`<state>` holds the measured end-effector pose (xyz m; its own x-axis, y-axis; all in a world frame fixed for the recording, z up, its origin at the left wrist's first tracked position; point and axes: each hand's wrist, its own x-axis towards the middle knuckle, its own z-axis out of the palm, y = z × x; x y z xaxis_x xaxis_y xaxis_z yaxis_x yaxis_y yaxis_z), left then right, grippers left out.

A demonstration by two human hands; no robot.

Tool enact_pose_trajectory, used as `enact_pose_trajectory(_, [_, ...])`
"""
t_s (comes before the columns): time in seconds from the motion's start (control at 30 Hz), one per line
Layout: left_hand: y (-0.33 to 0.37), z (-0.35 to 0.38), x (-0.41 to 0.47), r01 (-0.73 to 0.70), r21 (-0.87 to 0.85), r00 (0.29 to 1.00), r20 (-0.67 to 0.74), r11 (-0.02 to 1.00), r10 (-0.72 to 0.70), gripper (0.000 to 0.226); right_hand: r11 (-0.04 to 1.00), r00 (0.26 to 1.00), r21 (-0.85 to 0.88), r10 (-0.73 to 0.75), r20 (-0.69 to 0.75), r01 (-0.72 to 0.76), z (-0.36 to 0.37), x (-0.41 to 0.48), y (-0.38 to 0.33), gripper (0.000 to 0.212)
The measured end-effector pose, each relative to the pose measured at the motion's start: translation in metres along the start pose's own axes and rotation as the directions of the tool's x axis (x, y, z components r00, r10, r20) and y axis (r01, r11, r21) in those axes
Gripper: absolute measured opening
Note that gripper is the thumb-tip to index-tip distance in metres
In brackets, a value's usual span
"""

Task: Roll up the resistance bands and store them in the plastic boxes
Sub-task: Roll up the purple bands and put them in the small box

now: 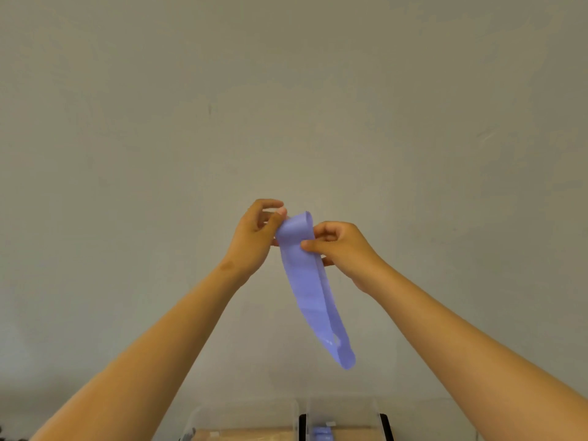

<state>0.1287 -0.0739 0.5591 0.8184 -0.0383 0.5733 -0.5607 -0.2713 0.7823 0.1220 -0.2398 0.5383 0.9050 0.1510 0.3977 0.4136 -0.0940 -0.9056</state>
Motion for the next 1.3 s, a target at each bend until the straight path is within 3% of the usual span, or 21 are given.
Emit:
enact_pose_trajectory(0.1, [-0.010,0.000,-0.012,-0.196,0.189,0.976,-0.054,0.962,0.209,0.039,0.996,0.998,0.082,0.021,-0.064,-0.015,-0.002,0.004,-0.003,0.005])
enact_pose_trajectory(0.2, [-0.029,0.002,-0.033,-0.372,0.305,0.927,0.066,0.877,0.370,0.067,0.981,0.993,0.188,0.062,-0.105,-0.041,-0.006,0.007,-0.007,0.011])
enact_pose_trajectory(0.27, [-0.041,0.006,-0.045,-0.336,0.270,0.941,0.138,0.902,0.309,0.081,0.973,0.989,0.224,0.081,-0.121,-0.052,-0.008,0.008,-0.007,0.008])
enact_pose_trajectory(0.33, [-0.049,0.010,-0.055,-0.212,0.173,0.965,0.192,0.962,0.178,0.086,0.963,0.987,0.262,0.098,-0.127,-0.062,-0.009,0.009,-0.007,0.006])
enact_pose_trajectory(0.47, [-0.055,0.019,-0.064,-0.049,0.137,0.956,0.293,0.989,0.007,0.071,0.956,0.982,0.282,0.129,-0.141,-0.085,-0.011,0.010,-0.005,0.006])
enact_pose_trajectory(0.6, [-0.053,0.025,-0.063,-0.066,0.116,0.972,0.231,0.991,0.038,0.041,0.955,0.974,0.280,0.146,-0.173,-0.093,-0.013,0.011,0.001,0.007])
enact_pose_trajectory(0.8, [-0.041,0.025,-0.054,-0.118,0.119,0.981,0.165,0.986,0.098,0.017,0.953,0.965,0.268,0.195,-0.177,-0.144,-0.020,0.015,0.008,0.009])
enact_pose_trajectory(0.87, [-0.037,0.025,-0.049,-0.144,0.135,0.982,0.143,0.980,0.125,0.014,0.956,0.954,0.143,0.274,-0.121,-0.256,-0.023,0.014,0.009,0.025])
enact_pose_trajectory(0.93, [-0.034,0.023,-0.044,-0.140,0.159,0.987,0.104,0.977,0.125,0.013,0.910,0.924,-0.163,0.373,-0.081,-0.381,-0.024,0.009,0.013,0.041])
enact_pose_trajectory(1.03, [-0.030,0.019,-0.035,-0.049,0.116,0.994,0.103,0.992,0.037,0.013,0.805,0.935,-0.477,0.327,-0.136,-0.351,-0.023,0.004,0.021,0.049])
enact_pose_trajectory(1.1, [-0.028,0.018,-0.033,0.001,0.090,0.991,0.134,0.996,-0.013,0.014,0.893,0.978,-0.399,0.179,-0.109,-0.208,-0.021,0.001,0.023,0.046])
enact_pose_trajectory(1.2, [-0.028,0.016,-0.033,0.054,-0.016,0.989,0.137,0.998,-0.052,0.016,0.994,0.994,-0.025,0.111,0.010,-0.111,-0.018,-0.007,0.015,0.043])
enact_pose_trajectory(1.3, [-0.026,0.011,-0.034,0.083,-0.067,0.987,0.146,0.994,-0.072,0.015,0.999,0.998,-0.024,0.043,0.055,-0.042,-0.015,-0.007,0.016,0.018])
